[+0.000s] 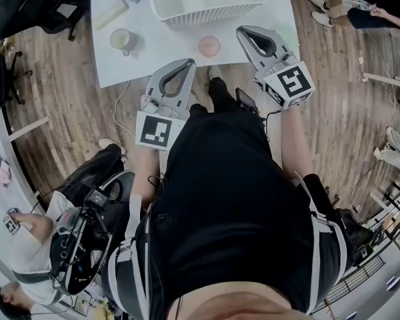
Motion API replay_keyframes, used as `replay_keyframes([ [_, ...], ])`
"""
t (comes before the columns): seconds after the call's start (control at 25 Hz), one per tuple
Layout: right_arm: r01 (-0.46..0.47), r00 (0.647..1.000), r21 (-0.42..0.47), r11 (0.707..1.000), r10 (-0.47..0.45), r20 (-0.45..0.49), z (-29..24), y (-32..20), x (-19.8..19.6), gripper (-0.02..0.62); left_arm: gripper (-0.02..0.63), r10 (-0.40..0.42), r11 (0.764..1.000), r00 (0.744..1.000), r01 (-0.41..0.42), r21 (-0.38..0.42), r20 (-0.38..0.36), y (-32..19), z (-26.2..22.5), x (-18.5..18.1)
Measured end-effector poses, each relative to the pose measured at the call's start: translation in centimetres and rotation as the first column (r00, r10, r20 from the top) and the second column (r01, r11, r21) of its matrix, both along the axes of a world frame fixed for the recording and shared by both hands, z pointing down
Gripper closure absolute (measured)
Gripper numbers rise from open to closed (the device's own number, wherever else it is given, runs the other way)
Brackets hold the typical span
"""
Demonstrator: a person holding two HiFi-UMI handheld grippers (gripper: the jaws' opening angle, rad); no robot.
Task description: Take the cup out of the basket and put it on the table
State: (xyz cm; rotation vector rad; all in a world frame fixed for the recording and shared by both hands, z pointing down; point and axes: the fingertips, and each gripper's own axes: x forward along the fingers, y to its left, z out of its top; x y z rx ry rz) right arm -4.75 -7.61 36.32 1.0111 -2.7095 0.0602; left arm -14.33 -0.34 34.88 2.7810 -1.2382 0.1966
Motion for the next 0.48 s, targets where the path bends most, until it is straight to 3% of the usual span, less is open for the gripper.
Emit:
replay_keyframes([
  [0.28,0.02,0.995,-0.031,0.999,-0.023,-0.099,2.2,-7.9,1.4,0.575,0.586,-0.072,0.997,0.997,0.072,-0.013,-0.011,-3.7,-0.3,-0.1],
  [0.48,0.059,0.969,-0.094,0.994,-0.079,-0.234,5.3,-14.3,2.1,0.575,0.586,-0.126,0.992,0.992,0.126,-0.03,-0.006,-6.2,-0.3,-0.2],
])
